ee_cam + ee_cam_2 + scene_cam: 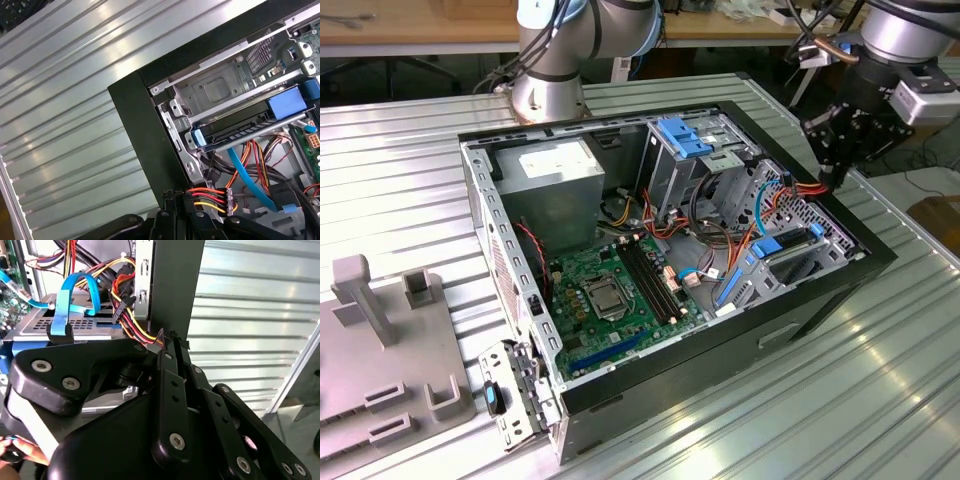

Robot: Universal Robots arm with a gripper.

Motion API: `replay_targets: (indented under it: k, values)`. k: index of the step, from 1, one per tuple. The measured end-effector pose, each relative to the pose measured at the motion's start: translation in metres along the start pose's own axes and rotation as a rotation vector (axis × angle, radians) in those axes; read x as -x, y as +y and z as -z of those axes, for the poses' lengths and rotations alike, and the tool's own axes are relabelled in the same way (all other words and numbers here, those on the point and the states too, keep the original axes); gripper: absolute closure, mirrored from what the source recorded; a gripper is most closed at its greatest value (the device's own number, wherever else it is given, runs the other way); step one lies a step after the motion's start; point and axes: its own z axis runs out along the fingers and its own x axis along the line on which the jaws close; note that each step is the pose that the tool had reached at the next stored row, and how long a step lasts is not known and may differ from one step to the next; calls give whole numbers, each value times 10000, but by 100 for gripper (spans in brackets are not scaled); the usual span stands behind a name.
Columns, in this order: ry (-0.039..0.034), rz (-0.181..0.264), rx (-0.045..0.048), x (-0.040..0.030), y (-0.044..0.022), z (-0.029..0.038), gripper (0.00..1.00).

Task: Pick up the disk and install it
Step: 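Insert the first disk wire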

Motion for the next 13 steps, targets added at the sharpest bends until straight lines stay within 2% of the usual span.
replay_targets:
  k: [8,9,13]
  values:
    - [36,-1480,326,1,0,-3,83]
    - [48,-1749,394,1,0,-3,83]
    - [64,-1949,458,20,9,2,83]
